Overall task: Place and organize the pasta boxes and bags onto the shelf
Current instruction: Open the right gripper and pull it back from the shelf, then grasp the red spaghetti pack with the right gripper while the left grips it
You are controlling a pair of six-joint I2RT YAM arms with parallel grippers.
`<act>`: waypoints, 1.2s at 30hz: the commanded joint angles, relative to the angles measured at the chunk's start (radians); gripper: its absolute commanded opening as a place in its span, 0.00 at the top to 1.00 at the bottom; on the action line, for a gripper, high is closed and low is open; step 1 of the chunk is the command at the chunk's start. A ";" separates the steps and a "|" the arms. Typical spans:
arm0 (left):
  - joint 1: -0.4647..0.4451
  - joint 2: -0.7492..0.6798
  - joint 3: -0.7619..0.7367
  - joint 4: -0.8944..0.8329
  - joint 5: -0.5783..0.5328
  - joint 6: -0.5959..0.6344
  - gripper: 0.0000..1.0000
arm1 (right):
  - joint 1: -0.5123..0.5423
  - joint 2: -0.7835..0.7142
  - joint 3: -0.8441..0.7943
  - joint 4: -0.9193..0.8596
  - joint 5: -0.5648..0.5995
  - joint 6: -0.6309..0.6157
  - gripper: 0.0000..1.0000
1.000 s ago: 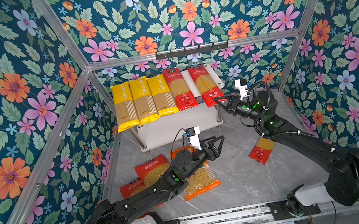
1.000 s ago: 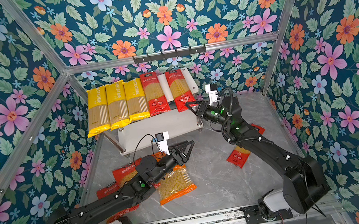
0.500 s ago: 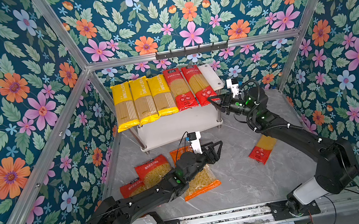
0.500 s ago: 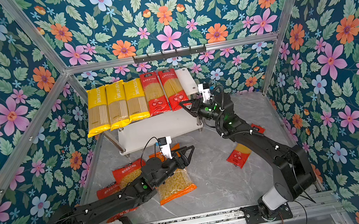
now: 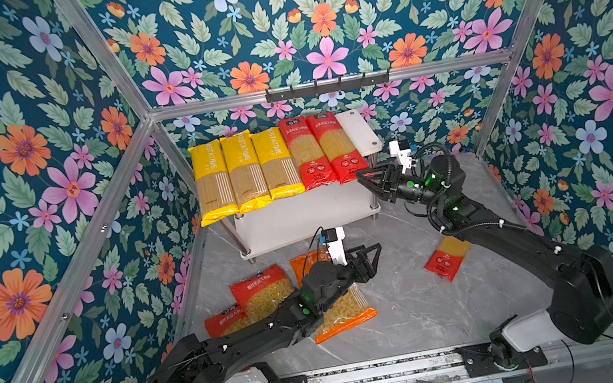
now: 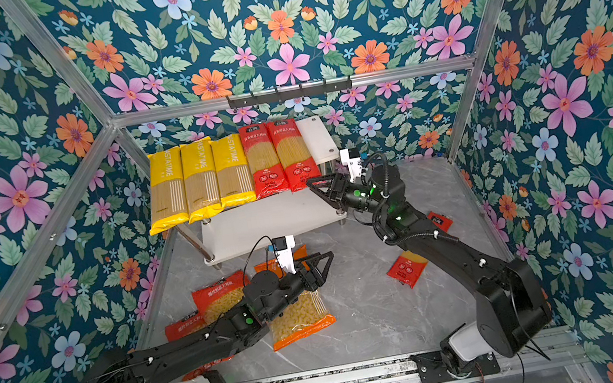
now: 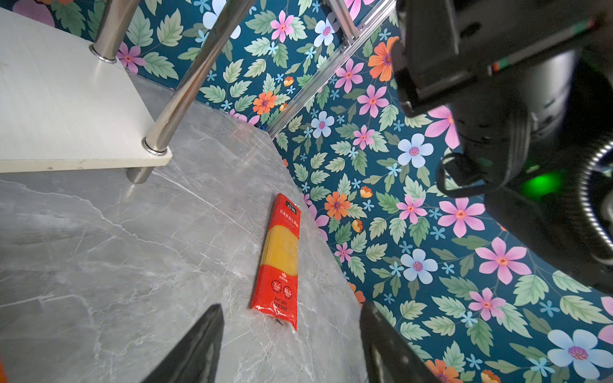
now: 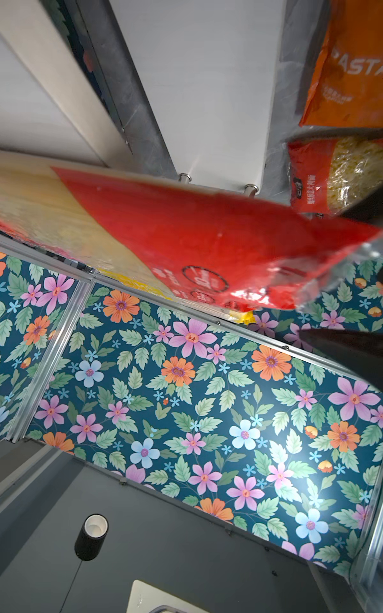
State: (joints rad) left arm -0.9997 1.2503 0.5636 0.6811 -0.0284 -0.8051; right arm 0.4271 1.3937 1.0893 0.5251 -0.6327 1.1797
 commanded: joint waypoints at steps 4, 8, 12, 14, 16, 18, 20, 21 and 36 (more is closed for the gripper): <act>-0.011 0.046 0.013 0.035 -0.005 0.035 0.32 | -0.056 -0.172 -0.179 -0.243 0.032 -0.076 0.54; -0.045 0.106 0.044 0.033 -0.007 0.086 0.32 | -0.138 -0.273 -0.299 -0.529 0.052 -0.158 0.55; -0.078 0.214 0.103 0.037 0.023 0.110 0.32 | -0.198 -0.357 -0.384 -0.863 0.233 -0.281 0.56; -0.086 0.256 0.129 0.018 0.037 0.108 0.32 | -0.224 -0.412 -0.454 -0.958 0.353 -0.302 0.53; -0.087 0.285 0.143 -0.003 0.046 0.107 0.32 | -0.297 -0.447 -0.515 -0.989 0.370 -0.317 0.49; -0.087 0.303 0.154 -0.031 0.048 0.103 0.32 | -0.395 -0.456 -0.553 -1.021 0.353 -0.331 0.48; -0.088 0.315 0.167 -0.064 0.054 0.092 0.33 | -0.485 -0.448 -0.569 -1.057 0.337 -0.358 0.46; -0.087 0.317 0.171 -0.076 0.054 0.092 0.33 | -0.512 -0.440 -0.569 -1.066 0.336 -0.377 0.44; -0.086 0.281 0.154 -0.162 -0.013 0.084 0.33 | -0.459 -0.175 -0.588 -0.886 0.292 -0.420 0.60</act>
State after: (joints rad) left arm -1.0870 1.5383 0.7174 0.5404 -0.0139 -0.7338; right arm -0.0570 1.2026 0.4984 -0.3992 -0.3111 0.7601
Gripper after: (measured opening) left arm 0.674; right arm 0.413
